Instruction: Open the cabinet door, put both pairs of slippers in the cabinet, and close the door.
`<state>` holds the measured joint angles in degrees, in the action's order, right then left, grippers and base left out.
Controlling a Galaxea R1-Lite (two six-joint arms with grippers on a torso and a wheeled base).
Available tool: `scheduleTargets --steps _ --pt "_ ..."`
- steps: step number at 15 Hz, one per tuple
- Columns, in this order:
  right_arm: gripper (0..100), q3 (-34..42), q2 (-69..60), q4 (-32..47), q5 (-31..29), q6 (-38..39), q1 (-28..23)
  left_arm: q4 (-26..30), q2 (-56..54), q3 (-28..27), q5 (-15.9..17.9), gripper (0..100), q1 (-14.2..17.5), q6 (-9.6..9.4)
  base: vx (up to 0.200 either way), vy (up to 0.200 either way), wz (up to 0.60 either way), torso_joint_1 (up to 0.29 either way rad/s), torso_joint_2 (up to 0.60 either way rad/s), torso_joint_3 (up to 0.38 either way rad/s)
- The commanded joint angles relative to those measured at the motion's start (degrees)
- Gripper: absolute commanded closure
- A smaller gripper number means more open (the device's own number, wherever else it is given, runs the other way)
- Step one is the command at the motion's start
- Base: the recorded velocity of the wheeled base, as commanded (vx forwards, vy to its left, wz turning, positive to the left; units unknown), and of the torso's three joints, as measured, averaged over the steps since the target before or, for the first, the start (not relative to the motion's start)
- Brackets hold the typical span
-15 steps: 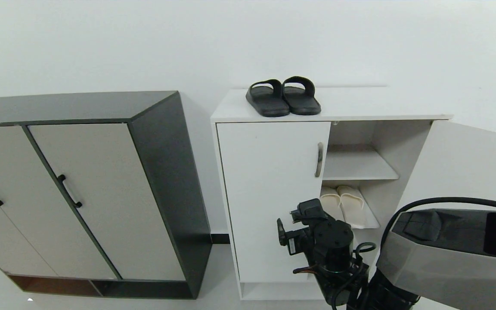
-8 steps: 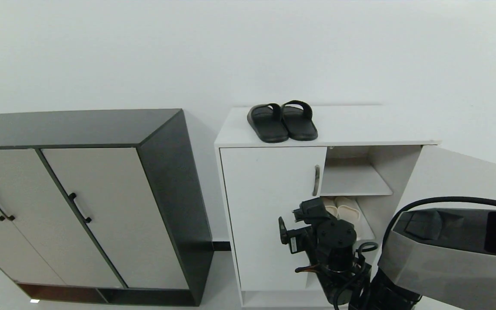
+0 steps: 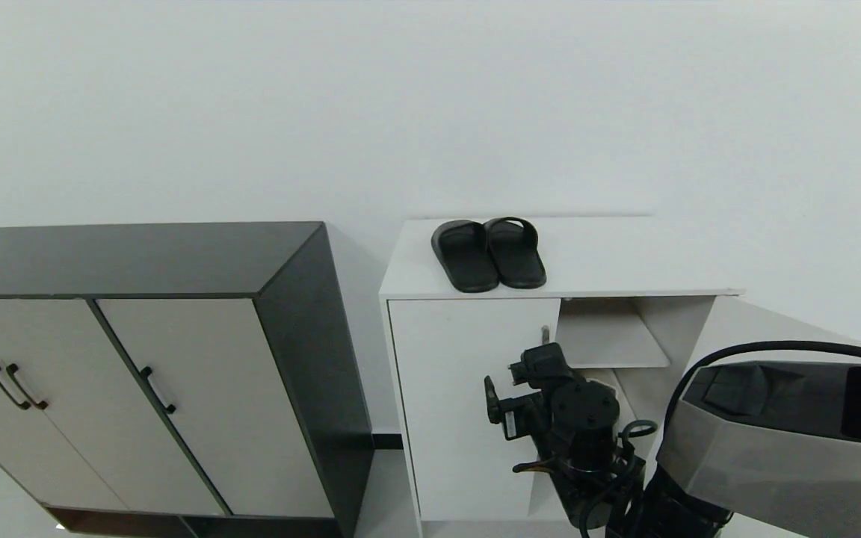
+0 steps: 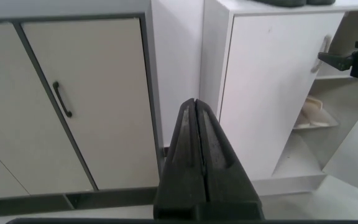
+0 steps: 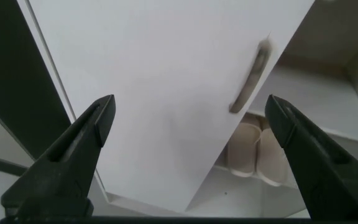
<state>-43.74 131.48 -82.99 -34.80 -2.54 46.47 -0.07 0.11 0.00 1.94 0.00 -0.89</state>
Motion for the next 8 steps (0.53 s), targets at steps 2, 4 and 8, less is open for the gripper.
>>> scheduleTargets --steps 2,4,8 --pt "0 0.1 0.1 0.0 0.0 0.0 -0.1 0.0 0.0 0.0 0.0 100 0.0 0.01 0.0 0.0 0.0 0.242 -0.56 -0.322" --pt "0 0.2 0.3 -0.2 -0.2 -0.2 -0.5 0.0 0.0 0.0 0.0 100 0.0 0.01 0.0 0.0 0.0 0.264 -0.6 -0.332" --pt "0 0.3 1.6 -5.2 0.4 -3.4 -1.4 0.0 0.0 0.0 0.0 100 0.0 0.01 0.0 0.0 0.0 0.183 -0.42 -0.222"
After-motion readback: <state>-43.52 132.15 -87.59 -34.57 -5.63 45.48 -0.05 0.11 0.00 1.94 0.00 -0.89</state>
